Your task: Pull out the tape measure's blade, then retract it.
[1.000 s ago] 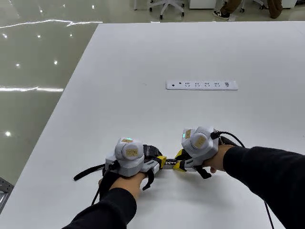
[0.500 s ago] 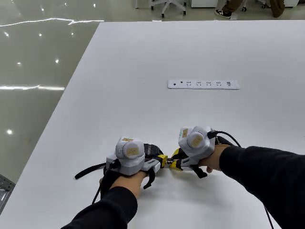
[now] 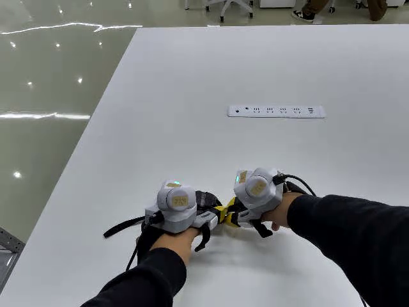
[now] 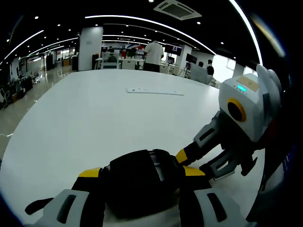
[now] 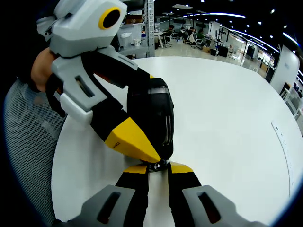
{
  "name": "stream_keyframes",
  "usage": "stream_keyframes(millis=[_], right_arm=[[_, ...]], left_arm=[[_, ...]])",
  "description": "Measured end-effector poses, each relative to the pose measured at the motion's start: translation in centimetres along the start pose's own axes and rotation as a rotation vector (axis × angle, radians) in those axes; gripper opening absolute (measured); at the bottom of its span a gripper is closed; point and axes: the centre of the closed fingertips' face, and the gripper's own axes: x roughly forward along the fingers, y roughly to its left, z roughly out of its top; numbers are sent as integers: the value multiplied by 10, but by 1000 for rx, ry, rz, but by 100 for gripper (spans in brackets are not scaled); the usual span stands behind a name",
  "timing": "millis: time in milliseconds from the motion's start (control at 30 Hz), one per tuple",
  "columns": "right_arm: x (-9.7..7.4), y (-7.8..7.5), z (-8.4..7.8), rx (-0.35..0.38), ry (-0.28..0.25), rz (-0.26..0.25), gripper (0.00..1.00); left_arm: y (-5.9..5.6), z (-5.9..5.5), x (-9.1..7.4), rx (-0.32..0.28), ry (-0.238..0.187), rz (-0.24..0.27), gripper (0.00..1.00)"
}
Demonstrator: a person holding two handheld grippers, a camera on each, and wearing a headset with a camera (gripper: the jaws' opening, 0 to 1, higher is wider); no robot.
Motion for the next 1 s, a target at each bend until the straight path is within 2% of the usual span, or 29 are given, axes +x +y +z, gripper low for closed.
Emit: stream_keyframes(millis=[733,933,1000], right_arm=[[2,-2,-1,11,6,-13,11],[1,-3,-1,12,11,-33,11],[1,-3,-1,43,13,-46,12]], left_arm=[[0,1,1,0,-3,-3,60],[0,1,1,-1,-2,-5,60],[0,2,2,-4,2,-11,61]])
